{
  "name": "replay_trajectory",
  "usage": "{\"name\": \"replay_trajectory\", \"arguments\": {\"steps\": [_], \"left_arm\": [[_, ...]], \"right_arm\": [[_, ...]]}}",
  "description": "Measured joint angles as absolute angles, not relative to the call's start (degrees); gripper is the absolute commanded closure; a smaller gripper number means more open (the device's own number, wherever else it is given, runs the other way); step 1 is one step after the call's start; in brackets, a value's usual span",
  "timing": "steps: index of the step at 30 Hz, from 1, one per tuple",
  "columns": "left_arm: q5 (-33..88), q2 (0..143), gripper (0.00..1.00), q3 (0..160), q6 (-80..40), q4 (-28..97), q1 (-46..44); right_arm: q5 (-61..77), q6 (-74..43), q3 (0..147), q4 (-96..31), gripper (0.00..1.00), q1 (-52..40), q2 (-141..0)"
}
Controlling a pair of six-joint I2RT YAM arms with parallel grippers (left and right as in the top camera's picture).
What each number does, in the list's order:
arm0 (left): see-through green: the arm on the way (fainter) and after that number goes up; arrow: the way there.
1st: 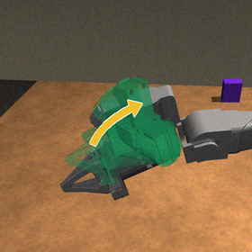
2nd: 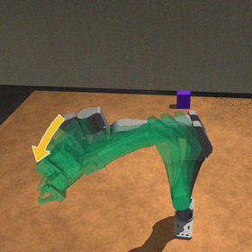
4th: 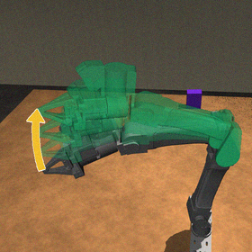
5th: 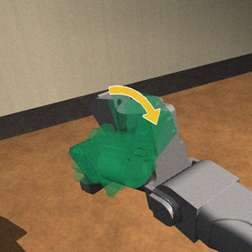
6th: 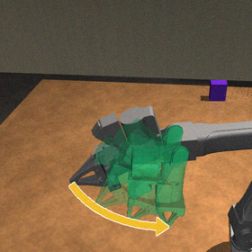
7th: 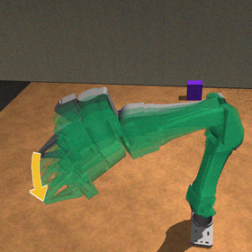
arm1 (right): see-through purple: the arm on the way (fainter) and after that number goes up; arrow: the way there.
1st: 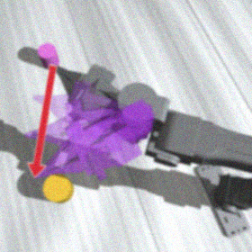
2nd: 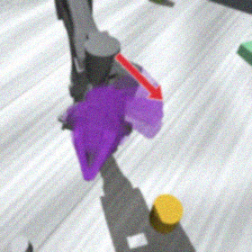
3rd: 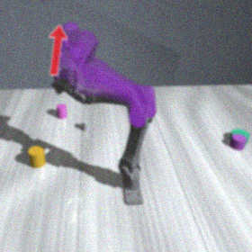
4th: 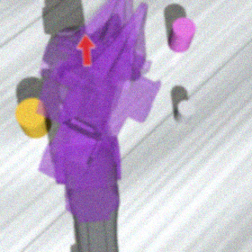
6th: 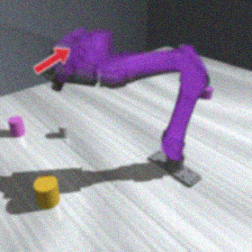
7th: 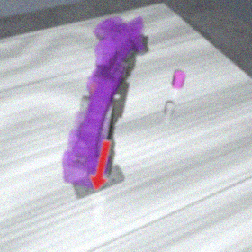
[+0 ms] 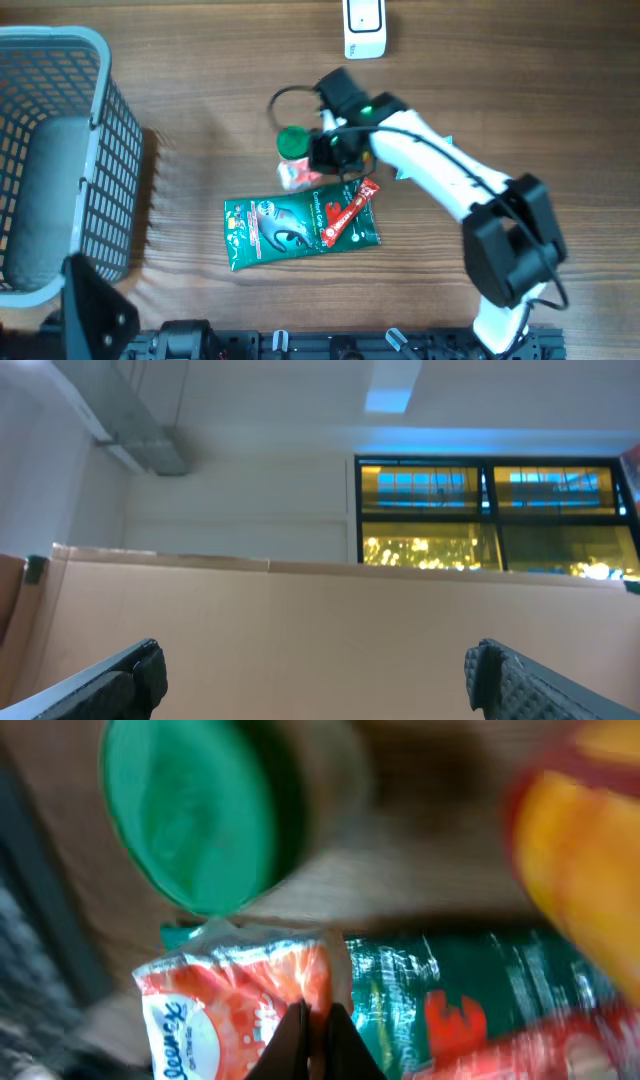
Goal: Scan the item barcode
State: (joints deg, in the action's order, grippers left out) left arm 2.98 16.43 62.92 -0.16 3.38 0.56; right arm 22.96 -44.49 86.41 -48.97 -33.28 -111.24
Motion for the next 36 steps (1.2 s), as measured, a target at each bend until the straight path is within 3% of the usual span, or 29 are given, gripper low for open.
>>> {"name": "replay_trajectory", "arguments": {"steps": [5,12,19,24,36], "left_arm": [[9.5,11.9,0.0,62.9,-0.2,2.1,0.6],[16.2,8.2,0.0,62.9,-0.2,1.7,0.6],[16.7,4.9,0.0,62.9,-0.2,1.8,0.6],[16.6,4.8,0.0,62.8,-0.2,0.4,0.7],[28.4,4.7,0.0,58.8,-0.2,-3.5,-0.4]], "right_arm": [[24.4,-60.3,86.5,-58.4,0.96,-32.1,-106.0],[24.9,-69.7,86.5,-59.3,0.96,-33.2,-94.5],[19.5,-71.1,86.5,-61.3,0.96,-33.2,-93.1],[17.0,-74.5,86.5,-72.0,0.96,-32.2,-93.1],[26.6,-77.0,86.5,-78.7,0.96,-31.2,-93.0]]}}
